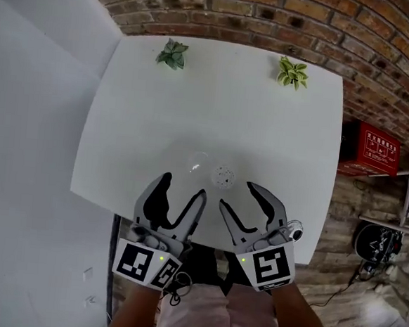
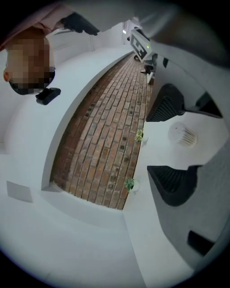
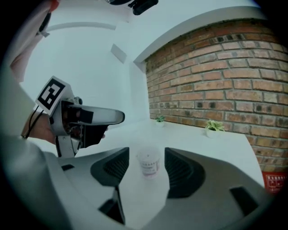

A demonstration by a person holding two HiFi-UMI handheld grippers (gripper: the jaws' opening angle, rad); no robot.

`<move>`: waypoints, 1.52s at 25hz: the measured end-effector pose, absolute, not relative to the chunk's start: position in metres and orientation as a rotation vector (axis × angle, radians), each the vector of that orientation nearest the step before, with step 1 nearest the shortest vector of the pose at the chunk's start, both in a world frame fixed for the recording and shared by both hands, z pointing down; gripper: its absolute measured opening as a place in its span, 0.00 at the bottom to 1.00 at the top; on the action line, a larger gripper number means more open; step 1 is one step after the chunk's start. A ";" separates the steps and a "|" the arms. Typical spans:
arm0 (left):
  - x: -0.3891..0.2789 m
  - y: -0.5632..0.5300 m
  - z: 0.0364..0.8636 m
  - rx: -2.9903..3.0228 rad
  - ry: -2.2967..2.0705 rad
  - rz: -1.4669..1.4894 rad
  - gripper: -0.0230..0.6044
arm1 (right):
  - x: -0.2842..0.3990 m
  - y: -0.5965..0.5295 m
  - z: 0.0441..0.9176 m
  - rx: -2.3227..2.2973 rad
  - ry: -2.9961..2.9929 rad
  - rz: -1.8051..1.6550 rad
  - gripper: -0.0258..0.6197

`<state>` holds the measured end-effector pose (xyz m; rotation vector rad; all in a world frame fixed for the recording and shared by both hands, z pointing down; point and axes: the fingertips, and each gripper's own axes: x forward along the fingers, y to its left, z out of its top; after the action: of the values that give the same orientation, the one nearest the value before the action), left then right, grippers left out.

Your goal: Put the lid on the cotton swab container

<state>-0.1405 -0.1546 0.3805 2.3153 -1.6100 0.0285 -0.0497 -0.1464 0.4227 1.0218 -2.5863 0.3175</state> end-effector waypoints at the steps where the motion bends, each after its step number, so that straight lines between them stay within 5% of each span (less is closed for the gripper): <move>1: -0.138 -0.155 0.387 2.328 -1.570 0.021 0.56 | -0.051 -0.145 0.431 1.017 -2.574 0.334 0.43; 16: -0.123 -0.176 0.441 2.318 -1.194 -0.067 0.76 | -0.071 -0.139 0.478 0.972 -2.517 0.447 0.43; 29: -0.077 -0.150 0.413 2.540 -0.902 0.051 0.76 | -0.067 -0.140 0.479 0.930 -2.521 0.414 0.43; 38: -0.057 -0.134 0.419 2.578 -0.811 0.215 0.75 | 0.000 -0.171 0.465 1.091 -2.489 0.438 0.41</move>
<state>-0.0573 -0.1342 0.4192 2.5775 -0.8105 0.2146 -0.0004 -0.1706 0.4654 1.0908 -2.4895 0.4384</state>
